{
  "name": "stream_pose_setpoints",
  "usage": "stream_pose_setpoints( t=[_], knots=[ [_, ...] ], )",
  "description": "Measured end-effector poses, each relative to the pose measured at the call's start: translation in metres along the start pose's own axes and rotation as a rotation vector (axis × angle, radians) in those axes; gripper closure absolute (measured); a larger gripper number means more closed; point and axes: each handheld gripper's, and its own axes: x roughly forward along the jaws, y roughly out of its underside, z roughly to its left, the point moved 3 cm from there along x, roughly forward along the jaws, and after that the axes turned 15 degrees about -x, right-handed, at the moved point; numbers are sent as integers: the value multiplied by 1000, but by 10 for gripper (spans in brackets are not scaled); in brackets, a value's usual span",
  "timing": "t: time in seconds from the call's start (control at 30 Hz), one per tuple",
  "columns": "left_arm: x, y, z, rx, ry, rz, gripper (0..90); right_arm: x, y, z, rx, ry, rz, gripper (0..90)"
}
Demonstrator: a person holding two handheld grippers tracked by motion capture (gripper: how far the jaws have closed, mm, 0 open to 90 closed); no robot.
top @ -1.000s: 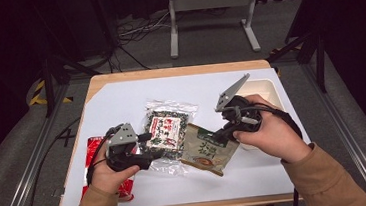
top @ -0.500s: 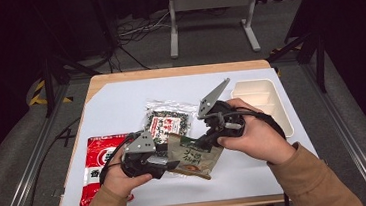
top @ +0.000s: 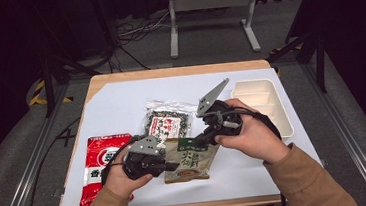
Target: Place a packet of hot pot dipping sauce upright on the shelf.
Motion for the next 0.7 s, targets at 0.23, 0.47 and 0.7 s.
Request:
stream_pose_setpoints(
  t=[0.23, 0.47, 0.7],
  knots=[
    [-6, -1, 3, -26, -34, -31, 898, -6, 12, -3, 1, 51, -159, 522],
    [-14, -1, 7, -49, -19, -104, 898, 0, 43, -12, 77, 155, -306, 449],
    [-13, -2, 5, -35, 32, -130, 898, 17, 51, -16, 90, 52, -392, 624]
  ],
)
